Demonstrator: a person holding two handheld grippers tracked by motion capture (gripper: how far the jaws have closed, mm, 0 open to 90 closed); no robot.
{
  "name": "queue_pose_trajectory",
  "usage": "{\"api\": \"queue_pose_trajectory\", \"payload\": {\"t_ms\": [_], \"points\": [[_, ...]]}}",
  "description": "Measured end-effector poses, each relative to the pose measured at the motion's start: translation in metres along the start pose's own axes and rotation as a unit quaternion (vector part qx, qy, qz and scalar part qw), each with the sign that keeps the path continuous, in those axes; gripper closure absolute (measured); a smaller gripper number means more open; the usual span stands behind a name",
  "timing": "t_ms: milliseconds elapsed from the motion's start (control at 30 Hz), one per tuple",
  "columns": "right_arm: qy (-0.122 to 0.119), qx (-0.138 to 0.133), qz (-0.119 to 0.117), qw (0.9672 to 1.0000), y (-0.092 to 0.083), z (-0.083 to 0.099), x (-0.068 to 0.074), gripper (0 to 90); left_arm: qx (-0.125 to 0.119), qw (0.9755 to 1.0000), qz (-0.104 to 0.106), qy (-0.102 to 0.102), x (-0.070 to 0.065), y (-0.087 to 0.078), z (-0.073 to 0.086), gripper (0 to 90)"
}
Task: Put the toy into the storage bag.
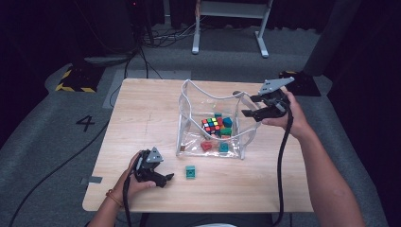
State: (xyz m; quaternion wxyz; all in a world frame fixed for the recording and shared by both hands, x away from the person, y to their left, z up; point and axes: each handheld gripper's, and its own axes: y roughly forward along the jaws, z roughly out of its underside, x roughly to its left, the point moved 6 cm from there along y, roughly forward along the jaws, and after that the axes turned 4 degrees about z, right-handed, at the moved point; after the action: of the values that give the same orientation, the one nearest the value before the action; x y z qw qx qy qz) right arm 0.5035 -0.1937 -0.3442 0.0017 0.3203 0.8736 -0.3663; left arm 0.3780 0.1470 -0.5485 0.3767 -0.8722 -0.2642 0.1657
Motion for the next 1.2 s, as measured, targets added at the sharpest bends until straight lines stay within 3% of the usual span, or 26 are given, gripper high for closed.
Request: {"api": "queue_pose_trajectory", "payload": {"t_ms": [367,700,933,1200], "points": [[0.026,-0.058,0.021,0.9978,-0.038,0.005,0.004,26.5,0.000,1.0000,0.000,0.000,0.000,0.000,0.000,4.6],[0.036,-0.097,0.031,0.9941,-0.065,0.032,0.010,25.5,-0.001,1.0000,-0.001,0.001,0.000,0.000,0.000,4.6],[0.045,-0.102,0.038,0.9931,-0.076,0.058,0.014,25.8,-0.001,1.0000,-0.002,0.001,0.000,0.000,0.000,4.6],[0.044,-0.082,0.037,0.9949,-0.060,0.093,0.029,25.9,0.000,1.0000,-0.001,0.001,0.000,0.000,0.000,4.6]]}}
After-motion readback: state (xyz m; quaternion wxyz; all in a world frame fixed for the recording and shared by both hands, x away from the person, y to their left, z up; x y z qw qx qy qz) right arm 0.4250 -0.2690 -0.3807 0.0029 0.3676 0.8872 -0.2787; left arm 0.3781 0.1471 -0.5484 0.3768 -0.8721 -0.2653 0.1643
